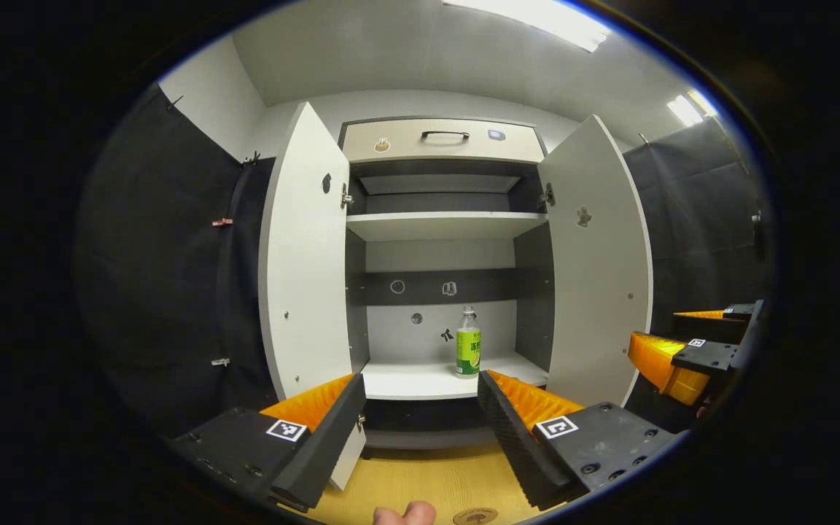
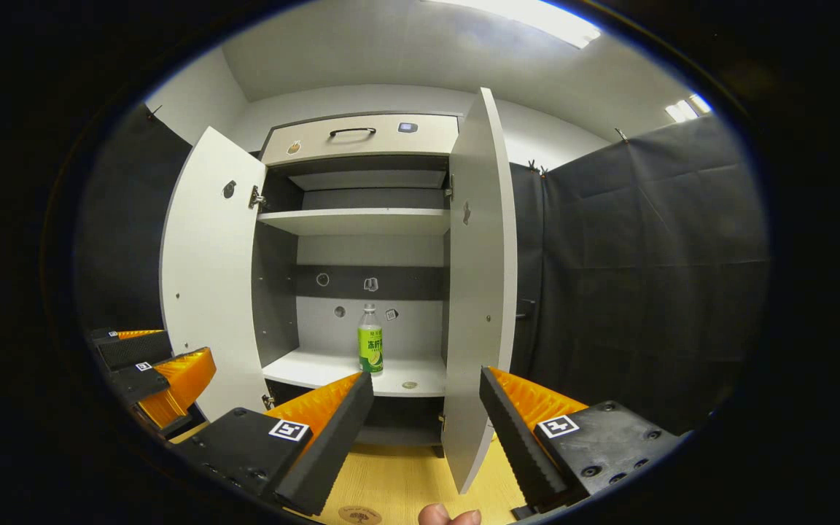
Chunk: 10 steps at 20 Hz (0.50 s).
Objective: Grasp the bottle in the cabinet with the left hand and place it on the coaster, then close the right door with the right hand and the left door with the left hand.
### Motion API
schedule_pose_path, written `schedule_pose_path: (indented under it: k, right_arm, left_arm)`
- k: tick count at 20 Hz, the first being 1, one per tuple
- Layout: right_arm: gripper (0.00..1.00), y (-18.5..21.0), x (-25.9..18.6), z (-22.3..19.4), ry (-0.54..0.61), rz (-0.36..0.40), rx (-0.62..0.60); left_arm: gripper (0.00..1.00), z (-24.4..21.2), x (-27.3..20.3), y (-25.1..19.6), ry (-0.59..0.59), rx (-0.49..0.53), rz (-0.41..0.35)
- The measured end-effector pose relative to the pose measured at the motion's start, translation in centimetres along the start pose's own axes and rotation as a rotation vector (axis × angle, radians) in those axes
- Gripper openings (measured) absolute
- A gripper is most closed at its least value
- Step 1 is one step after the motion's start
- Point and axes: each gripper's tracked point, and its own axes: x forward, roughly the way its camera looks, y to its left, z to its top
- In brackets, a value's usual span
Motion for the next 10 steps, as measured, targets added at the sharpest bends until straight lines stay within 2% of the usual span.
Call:
schedule_pose_path:
  k: [10]
  right_arm:
    - [0.98,-1.6,0.2,0.0,0.006,-0.021,0.009]
  left_arm:
    - [0.98,0.4,2.0,-2.2,0.000,0.000,-0.038]
